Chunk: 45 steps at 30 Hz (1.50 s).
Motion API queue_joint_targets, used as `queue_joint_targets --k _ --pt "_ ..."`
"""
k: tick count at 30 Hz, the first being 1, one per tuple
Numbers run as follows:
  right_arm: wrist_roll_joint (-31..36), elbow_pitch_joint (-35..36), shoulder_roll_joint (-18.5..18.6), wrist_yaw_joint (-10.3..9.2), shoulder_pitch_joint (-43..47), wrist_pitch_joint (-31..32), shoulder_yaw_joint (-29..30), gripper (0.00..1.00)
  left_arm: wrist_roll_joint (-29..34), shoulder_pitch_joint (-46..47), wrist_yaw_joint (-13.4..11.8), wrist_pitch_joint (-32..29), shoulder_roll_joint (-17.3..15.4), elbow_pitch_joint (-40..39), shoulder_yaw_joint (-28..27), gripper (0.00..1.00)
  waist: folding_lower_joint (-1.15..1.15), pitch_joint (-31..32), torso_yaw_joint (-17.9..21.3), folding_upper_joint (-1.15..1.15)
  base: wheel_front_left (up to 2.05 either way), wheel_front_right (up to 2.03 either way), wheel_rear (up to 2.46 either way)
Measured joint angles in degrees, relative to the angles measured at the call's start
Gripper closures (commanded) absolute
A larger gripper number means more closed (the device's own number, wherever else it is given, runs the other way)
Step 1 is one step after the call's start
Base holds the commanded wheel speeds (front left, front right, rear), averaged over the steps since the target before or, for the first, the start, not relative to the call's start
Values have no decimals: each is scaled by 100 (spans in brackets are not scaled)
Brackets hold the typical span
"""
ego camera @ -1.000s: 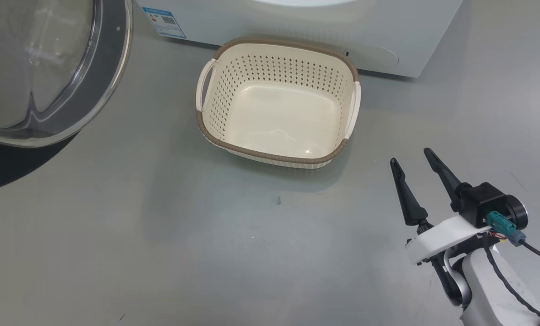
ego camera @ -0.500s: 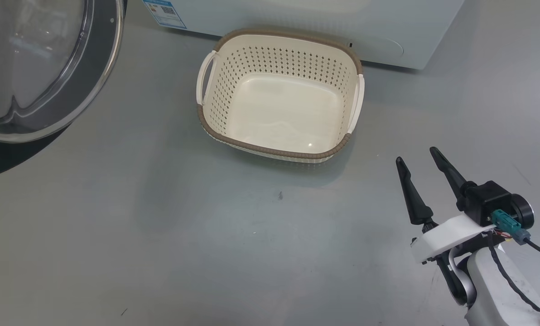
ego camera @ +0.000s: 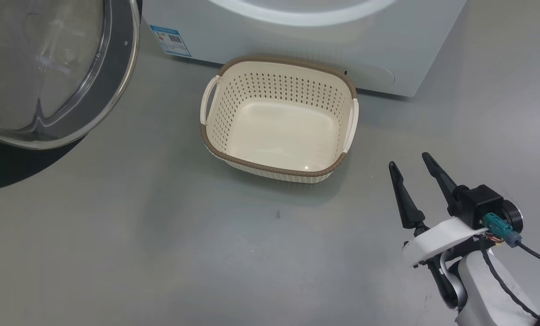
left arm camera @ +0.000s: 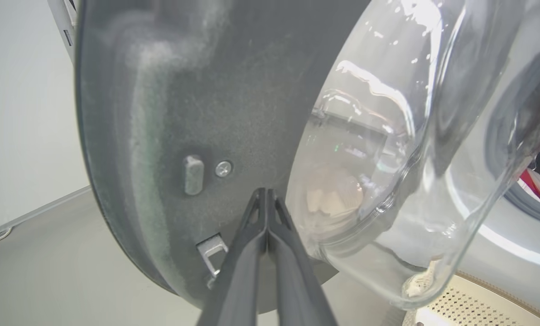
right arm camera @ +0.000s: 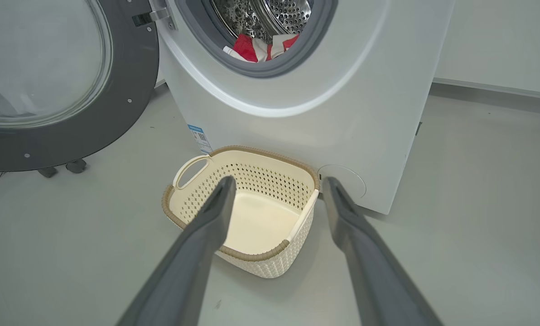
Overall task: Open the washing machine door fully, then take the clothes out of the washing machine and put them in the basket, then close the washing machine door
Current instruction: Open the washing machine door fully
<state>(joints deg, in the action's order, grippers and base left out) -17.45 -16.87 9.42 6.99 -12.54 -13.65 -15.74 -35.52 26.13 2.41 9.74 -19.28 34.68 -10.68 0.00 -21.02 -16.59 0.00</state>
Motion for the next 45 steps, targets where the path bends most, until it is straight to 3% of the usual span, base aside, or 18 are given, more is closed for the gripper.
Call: queue_joint_targets --k 20,45 --pt "-226 -244 -301 0 53 -56 85 0 510 -542 253 177 76 -297 715 100 0 1169 338 0 0 0 0" --pt "-369 125 -405 0 497 -78 358 0 554 -1625 345 344 775 -1499 1250 100 0 1908 1337 0 0 0 0"
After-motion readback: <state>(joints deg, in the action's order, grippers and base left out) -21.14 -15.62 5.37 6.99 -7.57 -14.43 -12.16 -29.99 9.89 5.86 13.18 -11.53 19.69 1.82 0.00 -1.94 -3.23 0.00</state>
